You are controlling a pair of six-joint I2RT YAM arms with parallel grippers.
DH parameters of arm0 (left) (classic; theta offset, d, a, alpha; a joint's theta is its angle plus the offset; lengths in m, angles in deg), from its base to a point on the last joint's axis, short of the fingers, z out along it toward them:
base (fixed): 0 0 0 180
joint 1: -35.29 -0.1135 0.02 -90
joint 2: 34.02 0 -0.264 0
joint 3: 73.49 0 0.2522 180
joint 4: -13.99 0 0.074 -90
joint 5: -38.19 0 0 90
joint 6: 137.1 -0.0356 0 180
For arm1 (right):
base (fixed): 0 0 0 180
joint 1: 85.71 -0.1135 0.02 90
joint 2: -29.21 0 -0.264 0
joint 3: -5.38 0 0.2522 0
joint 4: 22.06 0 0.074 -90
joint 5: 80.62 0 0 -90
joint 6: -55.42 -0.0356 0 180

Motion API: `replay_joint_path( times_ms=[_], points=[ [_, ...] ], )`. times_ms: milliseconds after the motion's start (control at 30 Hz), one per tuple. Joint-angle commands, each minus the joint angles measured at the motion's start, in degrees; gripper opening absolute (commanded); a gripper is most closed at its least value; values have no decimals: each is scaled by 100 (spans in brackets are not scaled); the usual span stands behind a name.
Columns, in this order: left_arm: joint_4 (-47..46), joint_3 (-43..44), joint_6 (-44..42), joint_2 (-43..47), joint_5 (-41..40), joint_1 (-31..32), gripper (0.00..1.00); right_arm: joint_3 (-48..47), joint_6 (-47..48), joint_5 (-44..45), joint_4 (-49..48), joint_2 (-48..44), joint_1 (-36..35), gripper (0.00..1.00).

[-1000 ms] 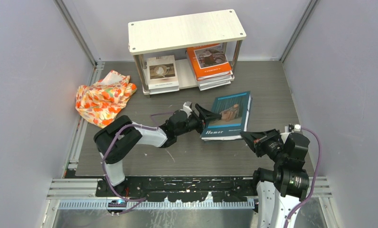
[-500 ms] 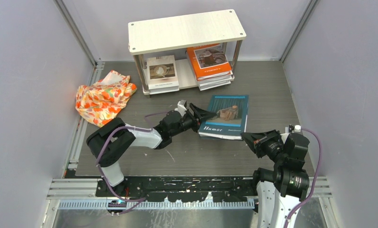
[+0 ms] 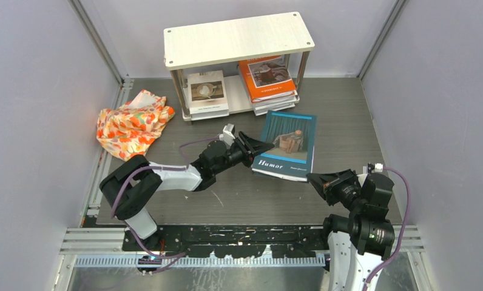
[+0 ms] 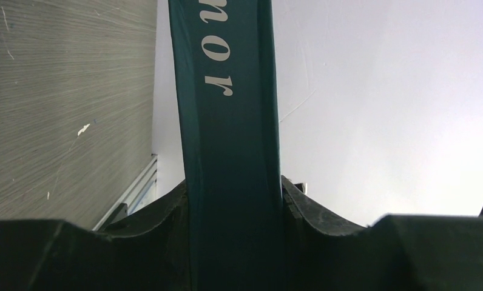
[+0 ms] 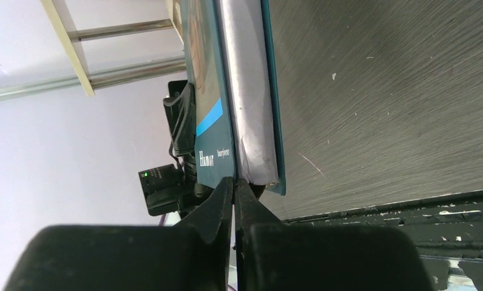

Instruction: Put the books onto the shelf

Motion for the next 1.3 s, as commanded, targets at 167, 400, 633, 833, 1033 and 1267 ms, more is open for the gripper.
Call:
replay_joint_path(
  times_ms=[167, 400, 633, 833, 1033, 1267],
  points=[
    [112, 6, -561, 819, 131, 73, 42, -438, 490, 270, 164, 115, -2, 34],
    [597, -30, -722, 1158, -44, 77, 42, -651, 668, 412, 351, 142, 1, 49],
    [1311, 54, -922, 1585, -336, 83, 43, -815, 853, 581, 483, 123, -2, 54],
    [1966, 370, -1160, 1846, -686, 118, 43, -605, 682, 603, 313, -84, -3, 57],
    [2421, 588, -1365, 2026, -1207, 204, 43, -378, 449, 535, -12, -227, -3, 58],
    [2538, 775, -1563, 2062, -1656, 197, 44, -258, 375, 534, -303, -191, 5, 58]
  ],
)
